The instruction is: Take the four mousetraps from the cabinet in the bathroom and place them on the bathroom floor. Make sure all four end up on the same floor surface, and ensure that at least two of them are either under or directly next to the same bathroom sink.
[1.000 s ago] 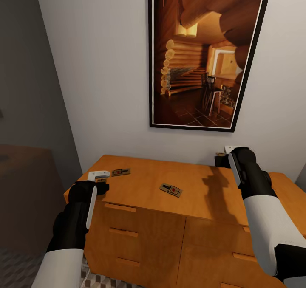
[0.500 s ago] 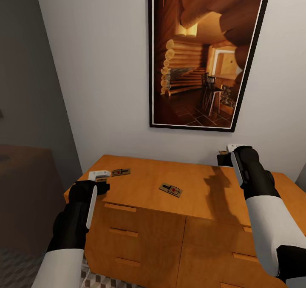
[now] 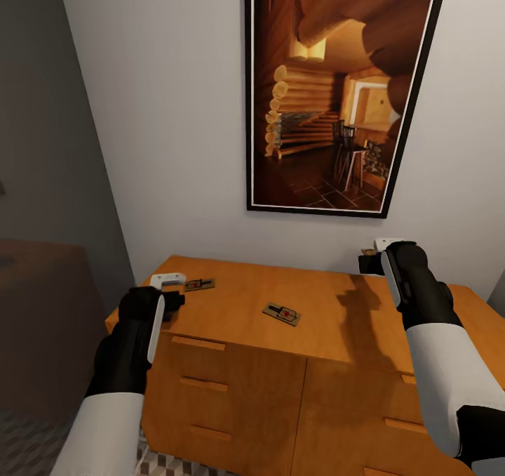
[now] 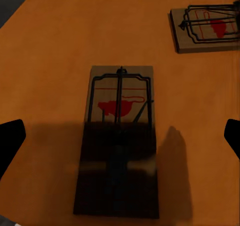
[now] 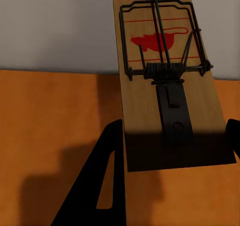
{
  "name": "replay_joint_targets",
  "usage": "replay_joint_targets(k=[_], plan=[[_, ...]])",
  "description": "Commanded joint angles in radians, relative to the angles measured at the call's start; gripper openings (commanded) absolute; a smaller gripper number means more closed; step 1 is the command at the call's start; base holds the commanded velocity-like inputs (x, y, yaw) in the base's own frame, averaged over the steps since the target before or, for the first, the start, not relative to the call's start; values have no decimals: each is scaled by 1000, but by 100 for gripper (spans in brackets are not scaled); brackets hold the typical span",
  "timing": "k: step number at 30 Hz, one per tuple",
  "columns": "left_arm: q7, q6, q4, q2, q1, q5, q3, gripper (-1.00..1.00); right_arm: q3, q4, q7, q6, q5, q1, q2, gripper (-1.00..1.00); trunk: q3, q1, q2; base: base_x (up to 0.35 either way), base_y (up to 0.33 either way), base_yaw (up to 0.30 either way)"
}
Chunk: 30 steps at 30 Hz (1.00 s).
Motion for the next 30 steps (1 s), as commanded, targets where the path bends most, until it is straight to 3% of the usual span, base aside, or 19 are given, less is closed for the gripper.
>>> replay_joint_targets(k=[1,19,30], plan=[[3,4,5,-1,-7,1,1,100,0,-1,2,4,3,-1,0,-100,-1,0,-1,0,0,0],[5,4,93,-1,-26,-1,13,100,0,12,1,4,-5,-1,0,-100,-1,0,-1,0,0,0],[5,4,45,-1,-26,-5,15,100,-1,15,-1,4,-6,-1,0,-100,-1,0,-1,0,0,0]])
